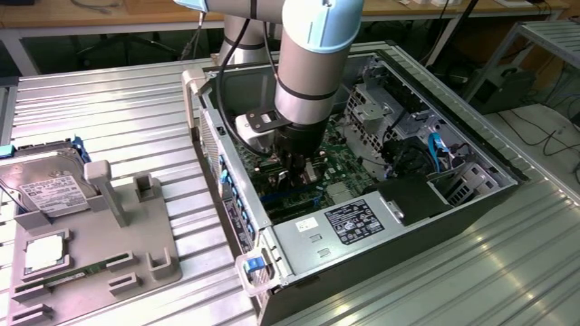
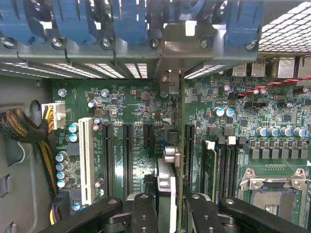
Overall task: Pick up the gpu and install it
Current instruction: 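Insert the gpu into the slot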
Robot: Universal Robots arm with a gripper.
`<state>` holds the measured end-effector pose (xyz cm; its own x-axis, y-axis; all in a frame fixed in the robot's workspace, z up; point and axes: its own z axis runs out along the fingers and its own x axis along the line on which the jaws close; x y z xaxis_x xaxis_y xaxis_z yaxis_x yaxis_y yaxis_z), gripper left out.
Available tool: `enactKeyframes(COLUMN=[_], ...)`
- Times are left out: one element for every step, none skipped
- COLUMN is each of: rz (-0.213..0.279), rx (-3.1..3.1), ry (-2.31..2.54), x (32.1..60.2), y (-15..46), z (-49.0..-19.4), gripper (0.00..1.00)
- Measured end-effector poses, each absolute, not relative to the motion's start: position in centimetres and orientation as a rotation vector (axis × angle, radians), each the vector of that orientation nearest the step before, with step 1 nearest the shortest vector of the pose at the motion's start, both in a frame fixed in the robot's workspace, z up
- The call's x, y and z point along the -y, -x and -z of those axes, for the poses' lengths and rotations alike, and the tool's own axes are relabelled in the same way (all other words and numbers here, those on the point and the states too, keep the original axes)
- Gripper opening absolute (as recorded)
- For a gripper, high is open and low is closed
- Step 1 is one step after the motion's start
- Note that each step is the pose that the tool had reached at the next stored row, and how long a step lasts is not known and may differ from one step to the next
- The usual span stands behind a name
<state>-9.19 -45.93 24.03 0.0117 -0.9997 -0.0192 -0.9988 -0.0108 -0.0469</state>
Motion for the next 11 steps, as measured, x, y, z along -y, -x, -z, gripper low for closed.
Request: enactKeyframes(rz=[0.030, 0.030, 0.030, 0.030, 0.030, 0.030, 0.030, 0.029, 0.029, 0.030, 0.029], rx=[-2.176, -2.176, -2.176, -2.176, -2.176, -2.176, -2.176, -2.176, -2.176, -2.176, -2.176], ry=[2.200, 2.200, 2.200, 2.200, 2.200, 2.200, 2.200, 2.200, 2.201, 2.201, 2.201], x=[45.93, 45.93, 45.93, 45.93, 45.93, 45.93, 45.93, 45.93, 45.93, 45.94, 45.94], y=[9.19, 9.19, 9.19, 9.19, 9.19, 9.18, 9.19, 9.19, 9.19, 9.19, 9.19], z=[-24.01, -23.99, -23.97, -23.95, -23.90, -23.86, -23.81, -23.77, -23.74, -23.72, -23.71], gripper=[0.28, 0.28, 0.28, 0.28, 0.28, 0.28, 0.28, 0.28, 0.28, 0.28, 0.28])
